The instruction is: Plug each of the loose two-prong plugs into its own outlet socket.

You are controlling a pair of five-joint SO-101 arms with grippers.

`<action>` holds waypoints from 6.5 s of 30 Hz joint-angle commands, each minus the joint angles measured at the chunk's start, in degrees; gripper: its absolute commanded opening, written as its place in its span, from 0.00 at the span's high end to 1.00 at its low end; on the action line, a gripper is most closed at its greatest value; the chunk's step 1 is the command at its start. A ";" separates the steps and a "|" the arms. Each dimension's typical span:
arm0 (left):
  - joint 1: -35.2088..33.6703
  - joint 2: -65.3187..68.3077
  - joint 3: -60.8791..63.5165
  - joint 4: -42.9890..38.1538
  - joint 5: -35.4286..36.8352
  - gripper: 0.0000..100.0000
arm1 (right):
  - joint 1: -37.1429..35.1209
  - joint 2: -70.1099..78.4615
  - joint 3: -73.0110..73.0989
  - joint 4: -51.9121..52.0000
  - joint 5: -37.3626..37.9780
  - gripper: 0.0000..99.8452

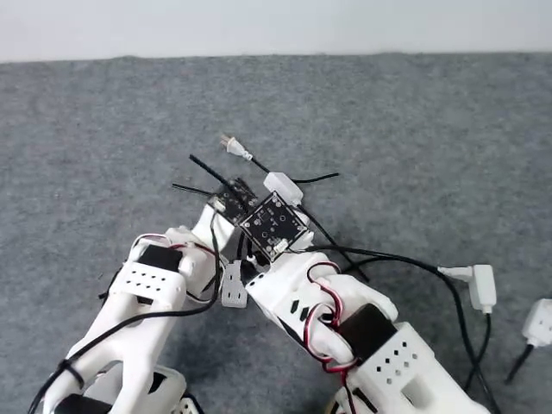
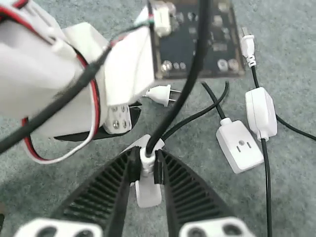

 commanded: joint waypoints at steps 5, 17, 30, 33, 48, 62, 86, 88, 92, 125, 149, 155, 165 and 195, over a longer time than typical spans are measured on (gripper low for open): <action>-2.37 -8.53 3.82 -5.10 1.58 0.99 | 1.01 -0.13 -1.23 -0.48 0.62 0.99; -13.98 -7.56 1.45 -7.03 6.07 0.98 | 5.76 15.25 2.99 0.31 0.00 0.99; -13.98 -5.63 0.66 -6.86 5.80 0.98 | 12.62 26.51 -1.67 -4.70 0.18 0.83; -14.15 -5.63 0.66 -6.86 5.80 0.98 | 15.78 22.73 -2.37 -2.33 -0.09 0.94; -14.33 -5.45 0.57 -7.12 5.80 0.98 | -0.04 14.73 6.42 -3.30 -1.85 0.99; -13.89 -5.27 0.66 -7.12 5.80 0.98 | 8.66 29.41 0.70 -4.09 0.09 0.99; -13.36 -5.19 0.66 -7.12 5.71 0.98 | 11.12 29.93 -0.35 -7.34 -2.37 0.90; -13.36 -5.19 0.57 -7.12 5.89 0.98 | 9.98 30.02 -0.26 -7.96 -3.60 0.83; -13.36 -5.19 0.57 -7.21 6.07 0.90 | 9.98 30.90 0.79 -11.56 -3.52 0.80; -13.36 -5.27 0.75 -6.86 5.80 0.78 | 11.65 46.64 -9.93 -5.93 -3.43 0.87; -13.45 -3.78 -1.63 -5.54 6.07 0.82 | 17.19 48.57 -16.88 2.86 -2.20 0.99; -14.07 11.60 -12.09 -2.20 6.07 0.99 | 21.41 32.92 -16.88 8.92 -1.93 0.99; -14.59 25.23 -24.13 8.26 2.20 0.98 | 10.33 11.12 -16.88 10.86 -2.29 0.99; -2.99 0.35 0.84 1.67 -12.66 0.98 | 2.33 10.33 -8.70 -1.71 -7.82 0.99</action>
